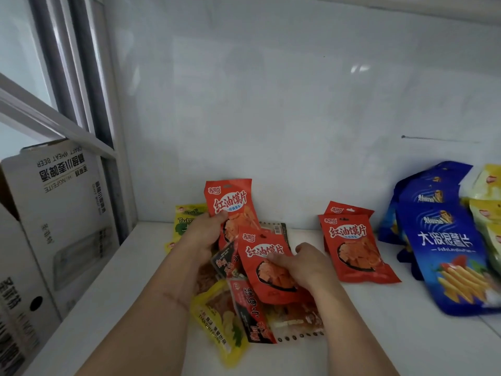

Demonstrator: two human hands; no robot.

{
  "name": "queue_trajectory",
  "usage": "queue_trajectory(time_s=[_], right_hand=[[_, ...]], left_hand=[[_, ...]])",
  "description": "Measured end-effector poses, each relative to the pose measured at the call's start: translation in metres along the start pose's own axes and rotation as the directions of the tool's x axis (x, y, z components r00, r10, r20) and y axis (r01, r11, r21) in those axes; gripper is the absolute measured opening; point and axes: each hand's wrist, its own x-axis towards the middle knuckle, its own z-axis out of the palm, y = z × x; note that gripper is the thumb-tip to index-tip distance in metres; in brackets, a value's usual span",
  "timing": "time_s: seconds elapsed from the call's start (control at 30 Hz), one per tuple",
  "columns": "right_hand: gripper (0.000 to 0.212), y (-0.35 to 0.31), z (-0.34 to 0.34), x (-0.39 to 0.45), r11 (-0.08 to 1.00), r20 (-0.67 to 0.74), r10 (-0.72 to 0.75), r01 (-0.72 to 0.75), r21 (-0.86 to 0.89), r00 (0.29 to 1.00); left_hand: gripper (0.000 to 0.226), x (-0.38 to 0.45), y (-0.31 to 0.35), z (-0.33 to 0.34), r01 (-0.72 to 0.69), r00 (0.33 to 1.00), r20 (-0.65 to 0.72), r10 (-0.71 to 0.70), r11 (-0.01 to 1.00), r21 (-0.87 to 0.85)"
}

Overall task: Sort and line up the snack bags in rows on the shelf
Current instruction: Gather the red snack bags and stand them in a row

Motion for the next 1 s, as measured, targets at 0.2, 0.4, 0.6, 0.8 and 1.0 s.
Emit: queue_trajectory(time_s=[0.2,0.4,0.6,0.8,1.0], right_hand=[[0.084,0.002,0.0,0.0,0.996,0.01,0.015,-0.016,0.092,1.0],[0.049,0.007,-0.005,-0.001,0.989,0.029,-0.002,-0.002,0.147,1.0],[0.017,0.021,-0.02,0.002,0.863,0.046,-0.008,-0.017,0.506,0.999],[0.017,0.034,-0.031,0.005,0.758,0.101,-0.004,-0.063,0.649,0.995],[0.03,0.052,-0.041,0.006,0.696,0.059,-0.071,0.007,0.718,0.996]], left_hand=[[0.021,-0.001,0.004,0.004,-0.008,0.998,0.069,0.006,0.999,0.038],[0.018,-0.002,0.006,0.008,0.003,1.0,0.016,-0.004,0.998,0.067],[0.016,-0.006,0.02,0.006,-0.149,0.981,-0.128,0.149,0.989,0.006],[0.018,-0.023,0.044,-0.004,-0.253,0.905,-0.336,0.259,0.965,0.063],[0.021,-0.057,0.045,0.02,-0.237,0.92,-0.3,0.253,0.968,0.087]])
